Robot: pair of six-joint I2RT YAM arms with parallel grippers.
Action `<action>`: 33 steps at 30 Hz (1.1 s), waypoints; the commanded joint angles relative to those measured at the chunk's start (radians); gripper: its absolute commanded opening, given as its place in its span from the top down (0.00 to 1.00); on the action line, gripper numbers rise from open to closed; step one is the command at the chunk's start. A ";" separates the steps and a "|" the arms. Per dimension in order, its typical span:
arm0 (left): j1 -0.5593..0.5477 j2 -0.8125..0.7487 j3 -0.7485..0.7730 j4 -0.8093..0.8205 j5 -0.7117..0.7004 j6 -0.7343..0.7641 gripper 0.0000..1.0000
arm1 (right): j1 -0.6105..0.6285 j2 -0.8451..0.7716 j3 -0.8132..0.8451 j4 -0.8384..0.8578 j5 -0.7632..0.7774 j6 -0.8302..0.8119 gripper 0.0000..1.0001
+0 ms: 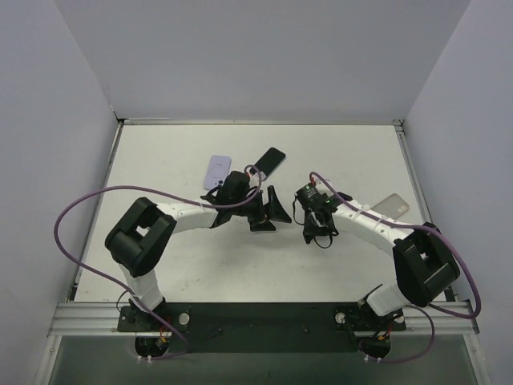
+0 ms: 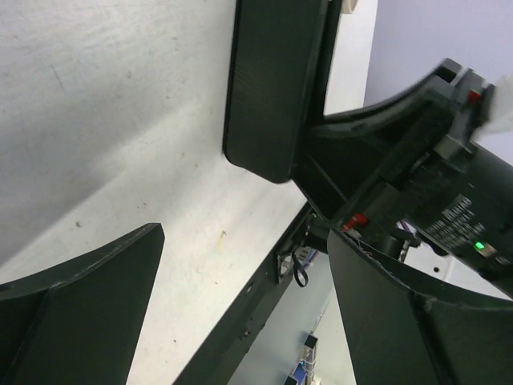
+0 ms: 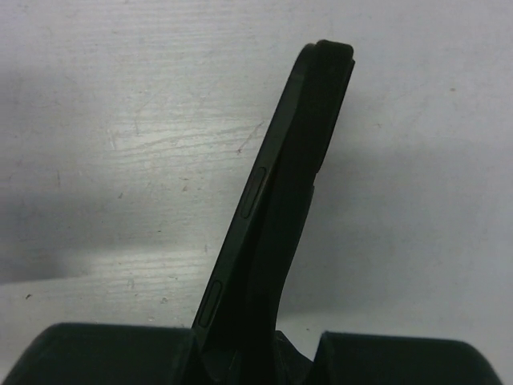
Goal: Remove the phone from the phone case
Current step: Remove the phone case from the phone.
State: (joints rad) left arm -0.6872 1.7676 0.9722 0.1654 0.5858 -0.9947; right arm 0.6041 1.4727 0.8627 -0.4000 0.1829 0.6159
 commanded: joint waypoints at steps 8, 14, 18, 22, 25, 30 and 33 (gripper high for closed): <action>-0.023 0.142 0.065 0.160 0.029 0.024 0.09 | -0.009 0.090 -0.033 0.185 -0.229 -0.005 1.00; -0.044 0.170 0.098 0.149 0.028 0.065 0.14 | -0.043 0.097 -0.056 0.225 -0.301 -0.002 1.00; -0.061 0.199 0.138 0.088 0.014 0.105 0.19 | -0.056 0.086 -0.073 0.237 -0.319 0.001 1.00; -0.061 0.220 0.161 0.051 -0.010 0.111 0.22 | -0.067 0.068 -0.082 0.234 -0.327 -0.001 1.00; -0.061 0.208 0.154 0.039 -0.027 0.111 0.23 | -0.086 0.035 -0.103 0.236 -0.339 0.004 1.00; -0.058 0.155 0.137 0.025 -0.052 0.111 0.23 | -0.173 -0.058 -0.134 0.234 -0.410 -0.004 1.00; -0.049 0.129 0.138 0.014 -0.052 0.110 0.23 | -0.263 -0.136 -0.140 0.231 -0.469 -0.022 1.00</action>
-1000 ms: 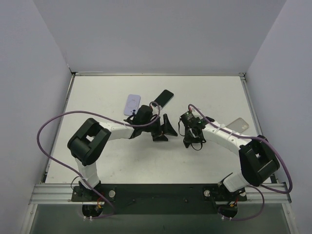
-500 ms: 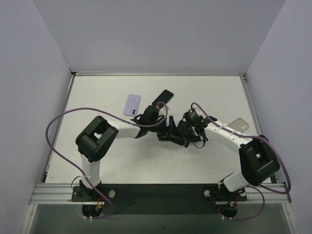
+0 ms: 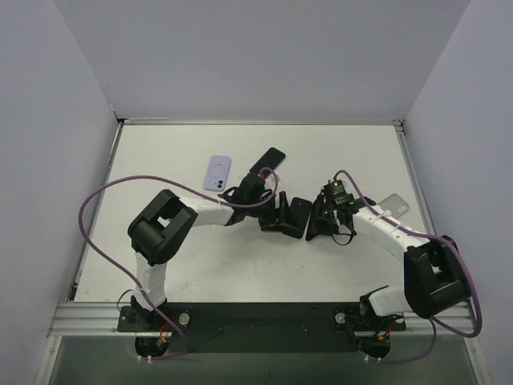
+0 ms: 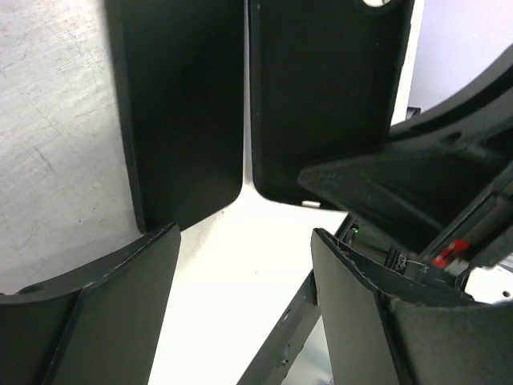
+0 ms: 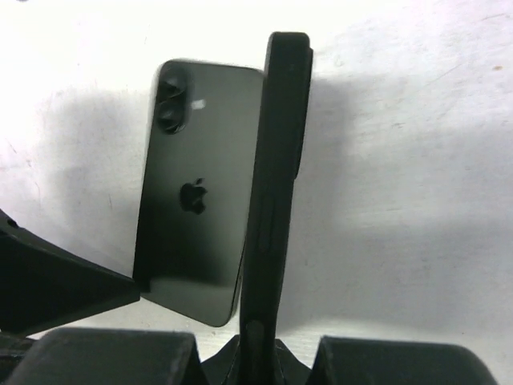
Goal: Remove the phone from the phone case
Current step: Remove the phone case from the phone, then place the phone case at the center of the board.
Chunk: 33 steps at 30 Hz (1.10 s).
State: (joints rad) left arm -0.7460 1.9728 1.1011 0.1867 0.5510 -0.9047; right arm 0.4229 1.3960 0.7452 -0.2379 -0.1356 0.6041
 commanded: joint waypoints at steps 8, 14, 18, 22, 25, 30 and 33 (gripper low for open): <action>0.072 -0.190 0.020 -0.119 -0.055 0.053 0.23 | -0.341 -0.155 0.058 0.072 -0.193 -0.043 1.00; 0.158 -0.275 0.065 -0.346 -0.151 0.148 0.20 | -0.536 0.032 0.224 0.124 -0.272 0.000 1.00; 0.227 -0.304 0.098 -0.496 -0.255 0.213 0.17 | -0.627 0.216 0.357 0.129 -0.276 0.037 1.00; 0.302 -0.315 0.124 -0.613 -0.328 0.256 0.14 | -0.670 0.380 0.466 0.060 -0.223 0.069 0.87; 0.342 -0.298 0.189 -0.728 -0.448 0.293 0.12 | -0.673 0.397 0.500 0.017 -0.144 0.077 0.34; 0.350 -0.250 0.284 -0.859 -0.725 0.342 0.12 | -0.674 0.354 0.487 -0.037 -0.038 0.085 0.06; 0.355 -0.210 0.325 -0.850 -0.769 0.389 0.08 | -0.673 0.304 0.459 -0.047 -0.006 0.072 0.04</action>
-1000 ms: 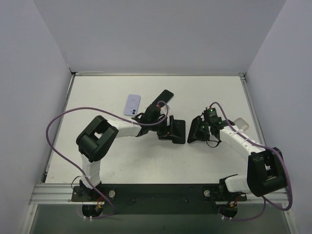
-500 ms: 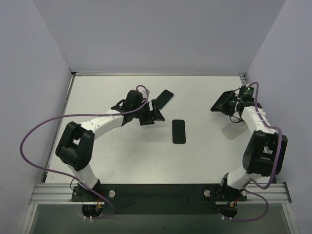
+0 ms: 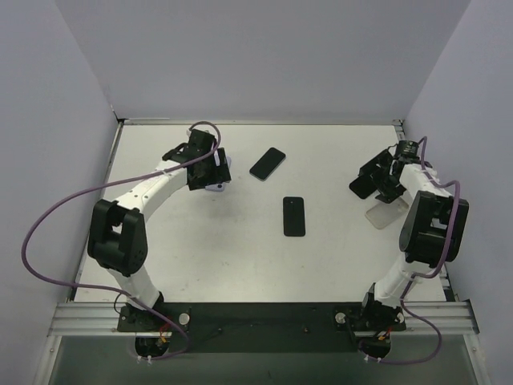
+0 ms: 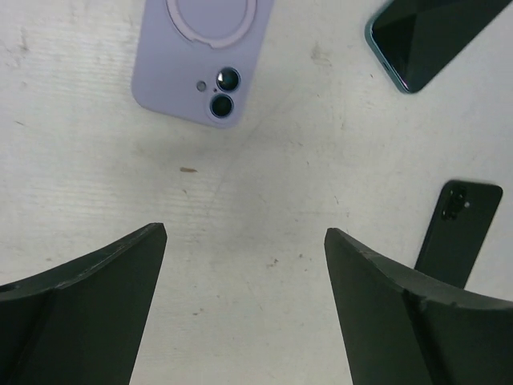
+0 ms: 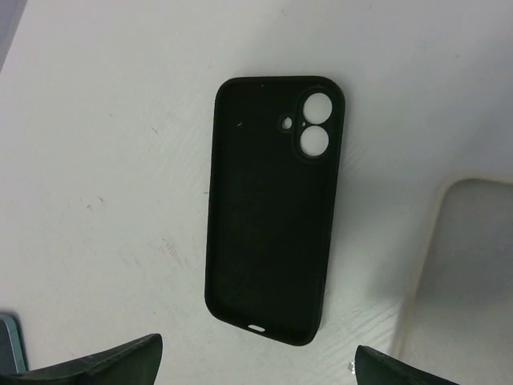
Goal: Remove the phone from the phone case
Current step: Place the phone case at the center of the board, then pick up the phone at the center of the board.
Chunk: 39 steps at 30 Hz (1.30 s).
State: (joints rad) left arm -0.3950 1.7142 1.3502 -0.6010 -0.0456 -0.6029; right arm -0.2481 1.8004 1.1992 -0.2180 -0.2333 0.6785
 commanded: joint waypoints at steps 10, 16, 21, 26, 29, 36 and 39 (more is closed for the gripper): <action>0.041 0.362 0.352 -0.131 -0.093 0.270 0.03 | 0.055 -0.360 -0.161 -0.064 0.051 -0.011 0.03; 0.044 0.455 0.461 -0.149 -0.089 0.331 0.03 | 0.079 -0.456 -0.234 -0.069 0.014 -0.013 0.03; 0.044 0.533 0.541 -0.198 -0.106 0.365 0.03 | 0.084 -0.498 -0.243 -0.083 -0.008 -0.008 0.03; 0.044 0.591 0.569 -0.220 -0.123 0.373 0.03 | 0.096 -0.524 -0.236 -0.098 -0.015 -0.007 0.02; 0.047 0.601 0.563 -0.217 -0.142 0.368 0.03 | 0.101 -0.530 -0.236 -0.104 -0.017 -0.008 0.02; 0.079 0.584 0.504 -0.174 -0.086 0.350 0.03 | 0.109 -0.538 -0.248 -0.107 -0.018 -0.004 0.02; 0.081 0.594 0.514 -0.189 -0.089 0.347 0.03 | 0.116 -0.538 -0.247 -0.109 -0.017 -0.002 0.02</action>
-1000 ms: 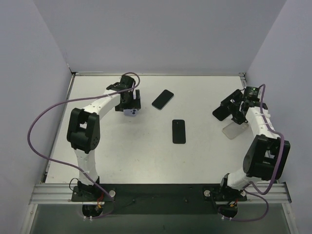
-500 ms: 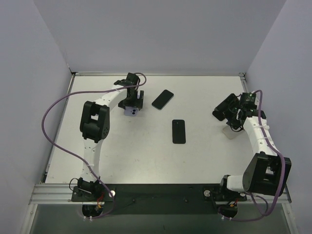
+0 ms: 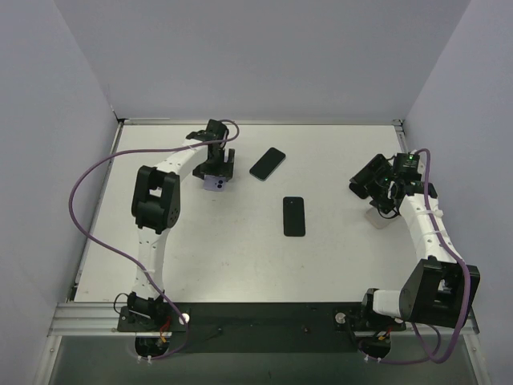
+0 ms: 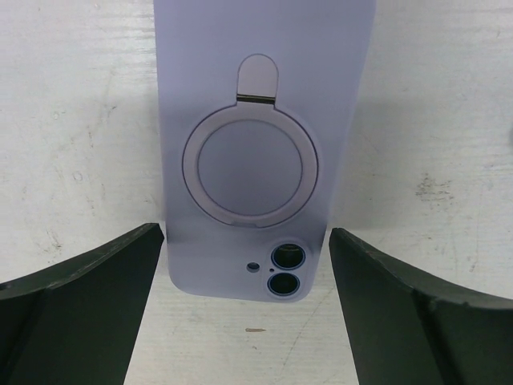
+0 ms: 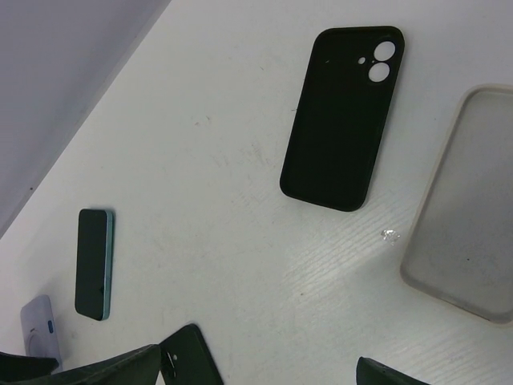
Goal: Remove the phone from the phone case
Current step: Pick up the phone at the center of the board.
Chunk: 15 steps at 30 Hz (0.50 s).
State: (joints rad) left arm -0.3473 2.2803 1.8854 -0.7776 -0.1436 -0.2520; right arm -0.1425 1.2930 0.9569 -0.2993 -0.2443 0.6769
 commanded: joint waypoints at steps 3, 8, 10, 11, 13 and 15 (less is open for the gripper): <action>0.034 0.041 -0.020 -0.022 0.003 -0.013 0.03 | 0.020 -0.031 -0.001 -0.027 -0.003 0.003 0.02; 0.033 0.058 -0.014 -0.028 0.004 -0.004 0.03 | 0.031 -0.037 0.003 -0.032 -0.003 0.003 0.02; 0.030 0.061 -0.005 -0.038 0.004 -0.001 0.09 | 0.032 -0.041 0.006 -0.034 -0.004 0.006 0.02; 0.030 0.061 -0.008 -0.040 0.034 -0.001 0.14 | 0.038 -0.043 0.006 -0.032 -0.007 0.009 0.02; 0.028 0.048 -0.011 -0.043 0.055 -0.015 0.30 | 0.040 -0.047 0.006 -0.032 -0.012 0.013 0.02; 0.027 0.019 -0.029 -0.040 0.099 -0.027 0.37 | 0.050 -0.052 0.009 -0.032 -0.030 0.018 0.02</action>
State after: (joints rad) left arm -0.3279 2.2971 1.8805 -0.7780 -0.1078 -0.2527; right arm -0.1093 1.2789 0.9569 -0.3050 -0.2478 0.6811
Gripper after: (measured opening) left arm 0.767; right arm 0.981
